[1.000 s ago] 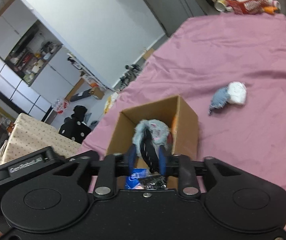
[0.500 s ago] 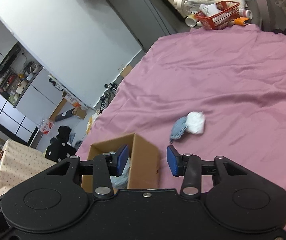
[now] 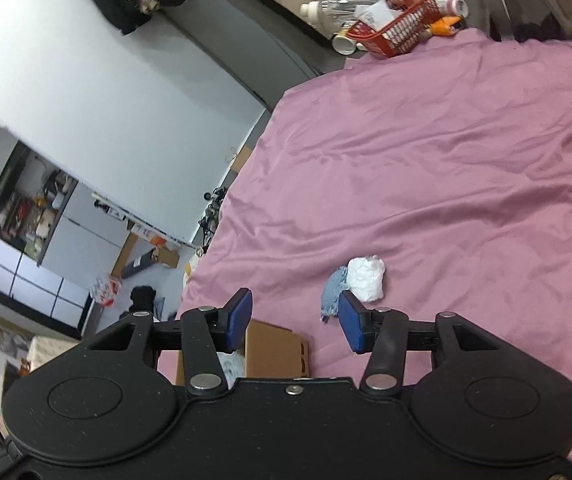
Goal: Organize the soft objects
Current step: 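Move both open tools toward the grey-and-white sock bundle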
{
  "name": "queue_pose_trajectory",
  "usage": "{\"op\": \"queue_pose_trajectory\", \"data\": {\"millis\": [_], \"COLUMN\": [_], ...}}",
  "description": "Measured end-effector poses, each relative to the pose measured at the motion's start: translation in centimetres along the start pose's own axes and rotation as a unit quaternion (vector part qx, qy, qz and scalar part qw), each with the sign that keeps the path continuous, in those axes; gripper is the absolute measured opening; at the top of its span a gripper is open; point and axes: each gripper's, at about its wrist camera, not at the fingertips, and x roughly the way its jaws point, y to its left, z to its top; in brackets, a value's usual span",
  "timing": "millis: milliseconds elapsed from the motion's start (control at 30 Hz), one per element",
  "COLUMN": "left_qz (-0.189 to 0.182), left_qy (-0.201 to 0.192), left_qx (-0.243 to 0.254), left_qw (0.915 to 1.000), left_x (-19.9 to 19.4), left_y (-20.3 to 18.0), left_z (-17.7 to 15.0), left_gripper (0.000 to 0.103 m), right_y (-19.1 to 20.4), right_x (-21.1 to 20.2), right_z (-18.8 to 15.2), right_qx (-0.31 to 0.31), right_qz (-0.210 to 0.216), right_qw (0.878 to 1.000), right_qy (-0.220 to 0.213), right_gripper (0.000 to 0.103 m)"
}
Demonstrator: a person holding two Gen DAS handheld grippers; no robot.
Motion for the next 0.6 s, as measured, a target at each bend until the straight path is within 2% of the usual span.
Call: {"op": "queue_pose_trajectory", "data": {"millis": [200, 367, 600], "left_qz": [-0.012, -0.009, -0.012], "left_qy": [-0.001, 0.004, 0.015], "left_qx": [0.013, 0.022, 0.026], "left_qw": [0.9998, 0.9997, 0.9995], "left_x": [1.4, 3.6, 6.9], "left_y": [-2.6, -4.6, -7.3], "left_z": [-0.1, -0.4, -0.7], "left_gripper": [0.078, 0.078, 0.077], "right_y": [-2.5, -5.9, -8.3], "right_x": [1.0, 2.7, 4.5], "right_z": [0.5, 0.7, 1.0], "right_qx": [0.020, 0.046, 0.078], "right_qz": [0.033, 0.044, 0.064], "right_qw": [0.999, 0.998, 0.995], "right_qy": [-0.006, 0.002, 0.021], "right_gripper": [0.054, 0.055, 0.056]}}
